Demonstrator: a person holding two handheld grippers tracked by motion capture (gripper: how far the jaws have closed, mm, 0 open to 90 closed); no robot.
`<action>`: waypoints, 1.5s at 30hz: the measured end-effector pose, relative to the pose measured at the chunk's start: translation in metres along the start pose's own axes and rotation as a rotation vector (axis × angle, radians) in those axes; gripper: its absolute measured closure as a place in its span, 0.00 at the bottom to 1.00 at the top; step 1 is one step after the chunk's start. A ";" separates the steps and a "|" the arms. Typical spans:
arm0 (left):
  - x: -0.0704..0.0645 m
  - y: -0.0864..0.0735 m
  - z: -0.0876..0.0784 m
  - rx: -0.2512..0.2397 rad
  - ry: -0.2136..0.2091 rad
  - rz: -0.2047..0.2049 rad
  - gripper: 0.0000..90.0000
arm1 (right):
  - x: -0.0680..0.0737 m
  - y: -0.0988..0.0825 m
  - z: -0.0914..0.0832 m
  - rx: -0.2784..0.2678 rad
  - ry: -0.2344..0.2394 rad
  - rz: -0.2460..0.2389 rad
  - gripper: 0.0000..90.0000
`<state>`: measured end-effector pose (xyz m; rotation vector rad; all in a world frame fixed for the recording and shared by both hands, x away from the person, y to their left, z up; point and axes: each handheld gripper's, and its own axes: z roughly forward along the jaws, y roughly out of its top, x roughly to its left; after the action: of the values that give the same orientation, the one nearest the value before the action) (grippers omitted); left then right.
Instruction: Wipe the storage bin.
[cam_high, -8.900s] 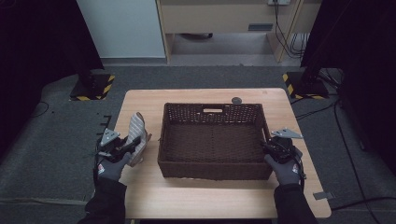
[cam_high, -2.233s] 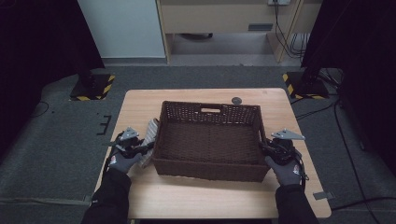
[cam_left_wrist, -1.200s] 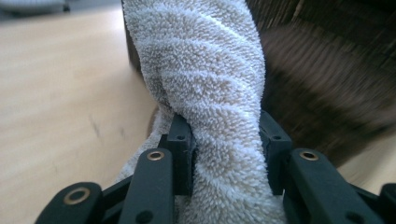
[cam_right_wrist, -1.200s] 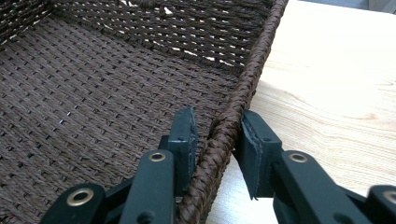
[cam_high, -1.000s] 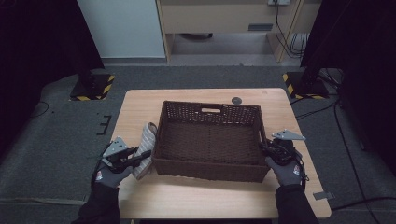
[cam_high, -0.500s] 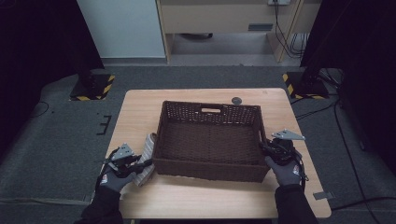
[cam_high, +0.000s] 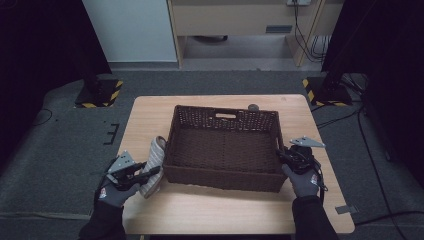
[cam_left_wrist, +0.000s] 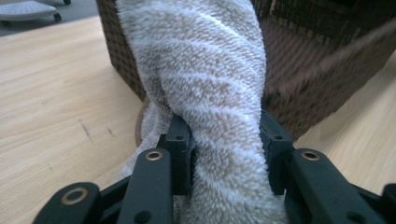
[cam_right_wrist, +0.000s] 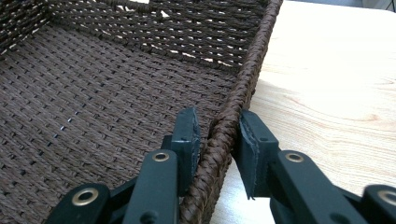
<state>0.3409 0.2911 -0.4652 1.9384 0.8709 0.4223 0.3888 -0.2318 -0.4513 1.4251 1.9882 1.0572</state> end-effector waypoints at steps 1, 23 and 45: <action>0.000 -0.001 0.000 -0.002 -0.001 -0.004 0.69 | 0.000 0.000 0.000 0.000 0.000 0.003 0.78; -0.006 -0.001 -0.024 -0.112 -0.021 -0.082 0.70 | -0.001 -0.002 -0.001 -0.003 0.008 0.012 0.77; 0.001 -0.018 -0.010 0.023 0.094 -0.120 0.69 | -0.003 -0.002 -0.001 -0.006 0.019 0.018 0.76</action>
<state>0.3282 0.3041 -0.4757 1.8879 1.0508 0.4362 0.3882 -0.2347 -0.4526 1.4378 1.9870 1.0876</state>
